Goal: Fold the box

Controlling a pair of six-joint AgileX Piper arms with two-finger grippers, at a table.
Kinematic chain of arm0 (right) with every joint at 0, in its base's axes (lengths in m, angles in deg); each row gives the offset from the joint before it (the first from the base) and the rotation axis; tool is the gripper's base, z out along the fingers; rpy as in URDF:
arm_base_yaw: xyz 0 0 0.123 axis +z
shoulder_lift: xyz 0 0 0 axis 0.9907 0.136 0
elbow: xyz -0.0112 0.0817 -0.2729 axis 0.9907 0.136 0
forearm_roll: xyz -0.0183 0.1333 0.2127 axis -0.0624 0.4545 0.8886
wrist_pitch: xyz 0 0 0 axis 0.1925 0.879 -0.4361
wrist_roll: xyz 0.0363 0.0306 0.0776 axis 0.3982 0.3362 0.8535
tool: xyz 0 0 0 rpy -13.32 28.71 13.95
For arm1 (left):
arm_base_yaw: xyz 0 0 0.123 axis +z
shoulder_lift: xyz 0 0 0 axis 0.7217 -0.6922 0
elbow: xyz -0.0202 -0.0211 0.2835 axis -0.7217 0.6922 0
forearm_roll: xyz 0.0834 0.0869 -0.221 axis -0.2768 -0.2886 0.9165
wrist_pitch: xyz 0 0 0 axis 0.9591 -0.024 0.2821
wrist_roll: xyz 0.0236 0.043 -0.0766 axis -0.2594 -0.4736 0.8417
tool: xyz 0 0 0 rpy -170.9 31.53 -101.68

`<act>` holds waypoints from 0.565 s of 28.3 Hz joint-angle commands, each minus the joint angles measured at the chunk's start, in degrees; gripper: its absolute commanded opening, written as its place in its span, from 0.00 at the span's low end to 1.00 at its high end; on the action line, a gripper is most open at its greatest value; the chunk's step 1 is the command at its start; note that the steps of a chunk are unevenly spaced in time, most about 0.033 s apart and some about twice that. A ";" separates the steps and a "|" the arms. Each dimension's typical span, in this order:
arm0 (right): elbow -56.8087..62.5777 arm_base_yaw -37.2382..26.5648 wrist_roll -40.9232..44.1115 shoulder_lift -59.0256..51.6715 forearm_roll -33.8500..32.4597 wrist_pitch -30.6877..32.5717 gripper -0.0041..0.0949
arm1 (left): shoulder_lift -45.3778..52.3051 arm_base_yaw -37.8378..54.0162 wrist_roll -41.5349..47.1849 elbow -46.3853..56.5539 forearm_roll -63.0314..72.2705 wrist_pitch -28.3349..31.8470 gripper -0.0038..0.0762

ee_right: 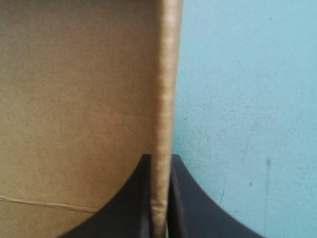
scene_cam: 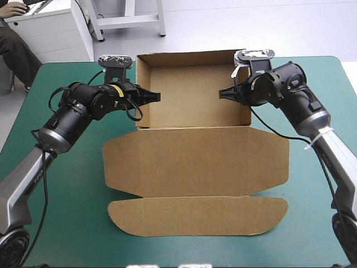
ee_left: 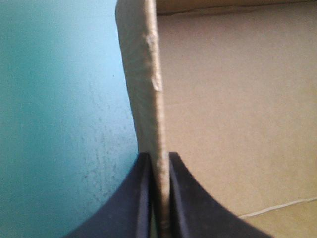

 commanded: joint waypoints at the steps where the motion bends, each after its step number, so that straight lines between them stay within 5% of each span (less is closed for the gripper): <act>1: -2.10 0.03 -0.09 -2.91 2.61 -1.68 0.04 | 1.98 -0.55 -1.03 -1.92 0.33 -0.30 0.04; 10: -1.88 0.03 -2.55 0.05 2.63 10.83 0.04 | -3.96 -0.55 -0.93 -1.92 0.00 -9.96 0.04; 16: -1.88 0.03 -3.69 3.94 2.92 13.12 0.04 | -8.54 -0.55 -0.93 -1.92 0.00 -15.89 0.04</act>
